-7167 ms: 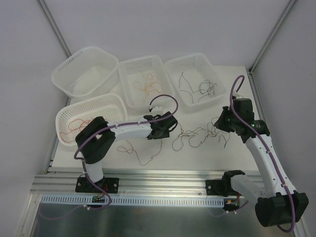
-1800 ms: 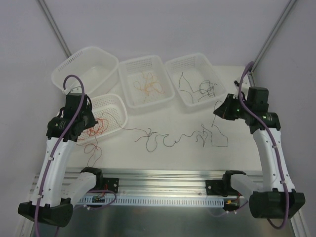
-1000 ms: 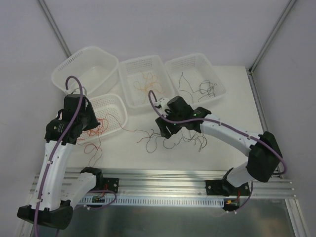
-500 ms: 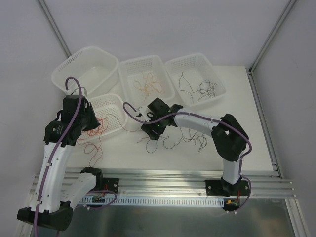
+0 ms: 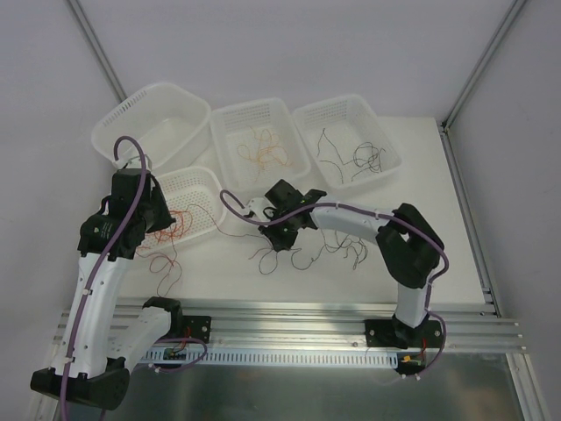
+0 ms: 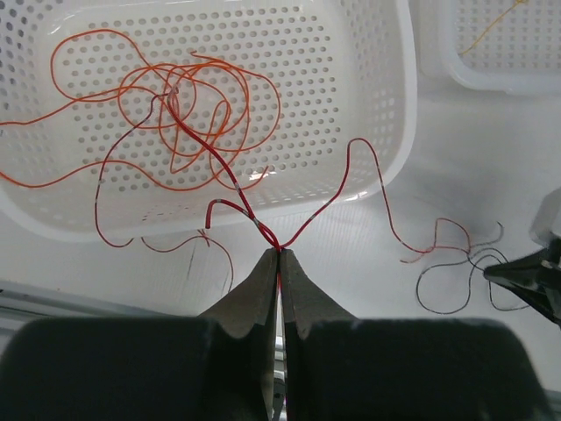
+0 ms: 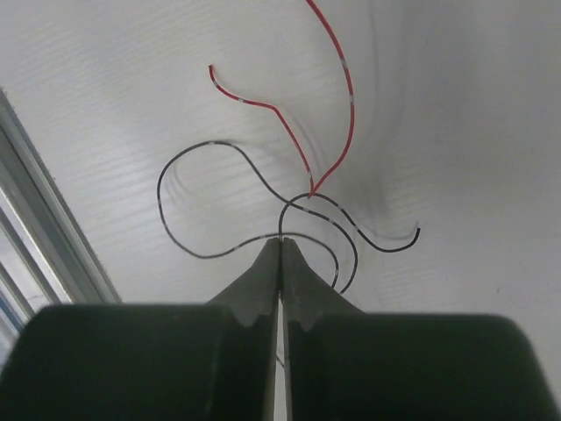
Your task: Untangle the cables
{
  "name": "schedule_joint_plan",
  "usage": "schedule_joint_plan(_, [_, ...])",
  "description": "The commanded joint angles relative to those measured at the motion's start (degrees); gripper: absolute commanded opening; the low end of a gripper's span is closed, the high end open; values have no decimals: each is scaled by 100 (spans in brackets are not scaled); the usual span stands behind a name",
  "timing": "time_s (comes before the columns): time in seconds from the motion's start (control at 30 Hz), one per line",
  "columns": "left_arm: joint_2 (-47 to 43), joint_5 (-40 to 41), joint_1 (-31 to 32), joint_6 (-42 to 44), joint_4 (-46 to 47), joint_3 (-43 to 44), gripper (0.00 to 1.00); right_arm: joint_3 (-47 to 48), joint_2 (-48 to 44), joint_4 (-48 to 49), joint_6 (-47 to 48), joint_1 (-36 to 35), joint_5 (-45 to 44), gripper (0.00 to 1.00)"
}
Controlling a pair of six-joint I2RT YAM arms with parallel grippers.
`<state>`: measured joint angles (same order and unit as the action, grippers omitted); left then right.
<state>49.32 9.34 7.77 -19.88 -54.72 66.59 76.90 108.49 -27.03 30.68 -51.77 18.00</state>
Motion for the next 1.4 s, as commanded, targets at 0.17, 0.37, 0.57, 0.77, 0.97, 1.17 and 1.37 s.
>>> schedule_joint_plan(0.17, [86,946,-65,151,-144,-93,0,-597,-2601,-707,-123,649,792,1])
schedule_joint_plan(0.37, [227,1166,-74,116,-144,-225,0,-1098,-4747,-655,-509,2169,2356,1])
schedule_joint_plan(0.57, [341,1324,-83,151,-153,-304,0,-1608,-6110,1038,-2168,4322,4156,1])
schedule_joint_plan(0.77, [394,1342,-118,142,-171,-418,0,-1619,-6349,2818,-3780,5097,4906,1])
schedule_joint_plan(0.97, [201,640,-127,98,-92,-156,0,-853,-5752,455,-2577,5133,3581,1])
schedule_joint_plan(1.17, [78,-476,-118,221,22,441,0,-1309,-4857,-618,-2681,4949,1568,1])
schedule_joint_plan(1.37, [156,-2151,-118,265,260,1066,0,-1686,-3722,-1244,-2681,4282,442,28])
